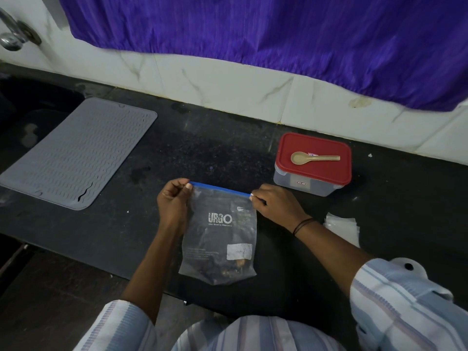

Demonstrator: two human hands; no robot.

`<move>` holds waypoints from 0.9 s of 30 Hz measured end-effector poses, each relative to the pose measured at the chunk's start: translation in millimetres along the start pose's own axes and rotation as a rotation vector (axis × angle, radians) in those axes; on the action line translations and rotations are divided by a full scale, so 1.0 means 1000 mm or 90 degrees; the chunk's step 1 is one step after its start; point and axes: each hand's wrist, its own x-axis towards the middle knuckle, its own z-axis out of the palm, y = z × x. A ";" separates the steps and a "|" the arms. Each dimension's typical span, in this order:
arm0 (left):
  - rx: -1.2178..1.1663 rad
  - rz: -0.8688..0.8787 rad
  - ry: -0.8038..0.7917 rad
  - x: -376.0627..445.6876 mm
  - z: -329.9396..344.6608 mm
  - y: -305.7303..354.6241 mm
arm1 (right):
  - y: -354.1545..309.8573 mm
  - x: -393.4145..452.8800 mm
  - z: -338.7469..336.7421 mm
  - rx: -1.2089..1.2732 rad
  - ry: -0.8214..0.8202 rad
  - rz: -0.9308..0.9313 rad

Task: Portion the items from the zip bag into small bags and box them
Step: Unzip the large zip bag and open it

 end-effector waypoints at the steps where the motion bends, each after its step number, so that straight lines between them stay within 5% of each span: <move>1: -0.008 -0.006 0.000 -0.001 -0.001 -0.001 | 0.002 -0.003 -0.001 -0.010 0.011 -0.002; 8: -0.097 -0.196 -0.163 -0.003 0.003 0.020 | -0.002 -0.019 -0.002 0.034 0.116 -0.004; 15: 0.033 -0.381 -0.441 0.006 0.015 0.051 | -0.017 -0.029 -0.012 -0.023 0.196 -0.110; 23: 0.555 -0.141 -0.641 -0.003 0.041 0.054 | -0.036 -0.031 -0.025 -0.086 0.195 -0.193; 27: 0.648 -0.052 -0.611 -0.009 0.041 0.058 | -0.040 -0.034 -0.033 -0.117 0.220 -0.184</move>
